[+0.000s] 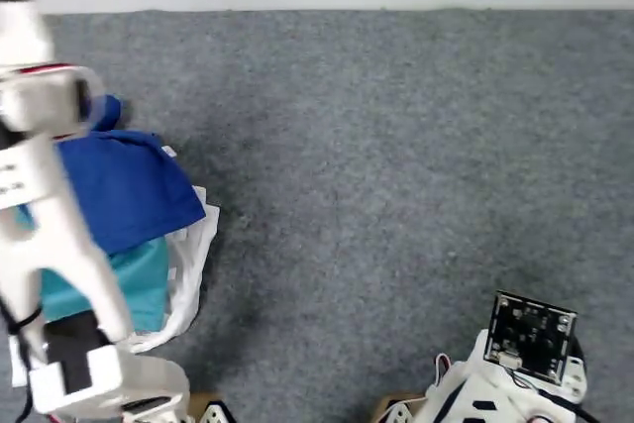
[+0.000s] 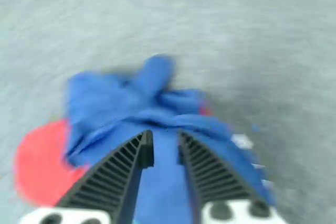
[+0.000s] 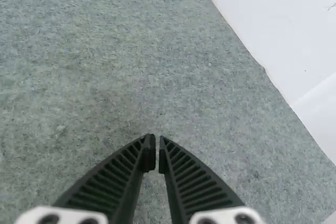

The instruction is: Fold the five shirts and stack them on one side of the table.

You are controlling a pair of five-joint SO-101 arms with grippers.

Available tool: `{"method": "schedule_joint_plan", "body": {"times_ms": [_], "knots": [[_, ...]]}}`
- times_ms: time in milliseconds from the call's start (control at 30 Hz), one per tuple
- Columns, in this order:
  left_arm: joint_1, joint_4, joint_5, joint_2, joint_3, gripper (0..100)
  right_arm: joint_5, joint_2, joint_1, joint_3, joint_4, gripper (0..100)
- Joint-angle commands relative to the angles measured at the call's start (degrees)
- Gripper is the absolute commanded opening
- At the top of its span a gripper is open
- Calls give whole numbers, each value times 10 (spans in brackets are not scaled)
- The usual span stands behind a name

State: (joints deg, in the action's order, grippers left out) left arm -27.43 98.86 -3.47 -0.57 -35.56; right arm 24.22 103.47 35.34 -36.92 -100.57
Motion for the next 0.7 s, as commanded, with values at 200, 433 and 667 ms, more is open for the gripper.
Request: {"method": "schedule_joint_plan", "body": {"times_ms": [200, 433, 667], "knots": [[-102, -131, 5, 127, 39, 191, 4, -4, 7, 0, -20, 29], [-106, -156, 5, 304, -101, 193, 4, -4, 7, 0, -20, 29], [-114, -84, 5, 469, -234, 190, 4, -4, 7, 0, -20, 29]]}}
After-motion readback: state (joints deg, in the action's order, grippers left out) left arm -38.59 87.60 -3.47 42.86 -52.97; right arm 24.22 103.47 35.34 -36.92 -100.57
